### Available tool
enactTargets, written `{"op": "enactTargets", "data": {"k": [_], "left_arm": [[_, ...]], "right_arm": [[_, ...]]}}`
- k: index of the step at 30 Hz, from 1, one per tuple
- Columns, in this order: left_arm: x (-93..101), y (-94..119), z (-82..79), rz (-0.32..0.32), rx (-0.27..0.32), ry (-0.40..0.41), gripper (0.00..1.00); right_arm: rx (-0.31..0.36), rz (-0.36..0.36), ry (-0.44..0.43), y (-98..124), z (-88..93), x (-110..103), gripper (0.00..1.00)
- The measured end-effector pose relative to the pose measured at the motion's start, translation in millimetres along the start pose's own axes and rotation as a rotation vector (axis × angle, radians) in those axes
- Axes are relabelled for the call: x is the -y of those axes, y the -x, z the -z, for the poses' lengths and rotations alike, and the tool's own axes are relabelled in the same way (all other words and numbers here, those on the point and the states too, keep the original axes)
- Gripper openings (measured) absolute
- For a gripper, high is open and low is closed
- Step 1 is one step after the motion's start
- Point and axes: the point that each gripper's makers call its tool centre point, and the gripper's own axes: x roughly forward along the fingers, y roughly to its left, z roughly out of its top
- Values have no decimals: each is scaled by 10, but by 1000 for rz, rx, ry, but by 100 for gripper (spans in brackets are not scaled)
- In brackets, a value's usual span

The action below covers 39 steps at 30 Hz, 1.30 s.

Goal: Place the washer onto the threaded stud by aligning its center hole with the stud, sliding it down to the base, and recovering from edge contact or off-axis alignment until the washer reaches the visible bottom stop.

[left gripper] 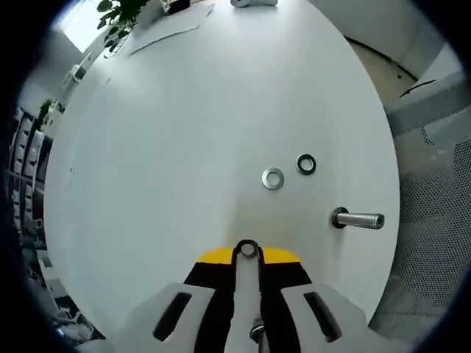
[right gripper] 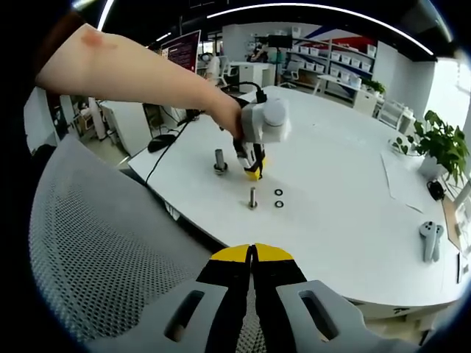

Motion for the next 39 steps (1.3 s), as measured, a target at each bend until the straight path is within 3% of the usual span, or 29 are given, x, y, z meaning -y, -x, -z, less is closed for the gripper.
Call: {"op": "enactTargets", "data": {"k": [13,17,24,29,39], "left_arm": [[67,441,-46,-25,81,51,9],[167,584,-112,-22,115,58,9],[264,640,-133,-18,117,7,9],[426,689,-248,13,127,-9,9],[640,637,-310,50,113,-70,9]], "right_arm": [[-4,-5,5,-1,10,-17,4],[-2,-5,8,-5,-1,-13,4],[-8,-6,7,-5,6,-14,4],[-8,-3,4,-2,11,-11,4],[-5,4,-1,-1,10,2,4]]}}
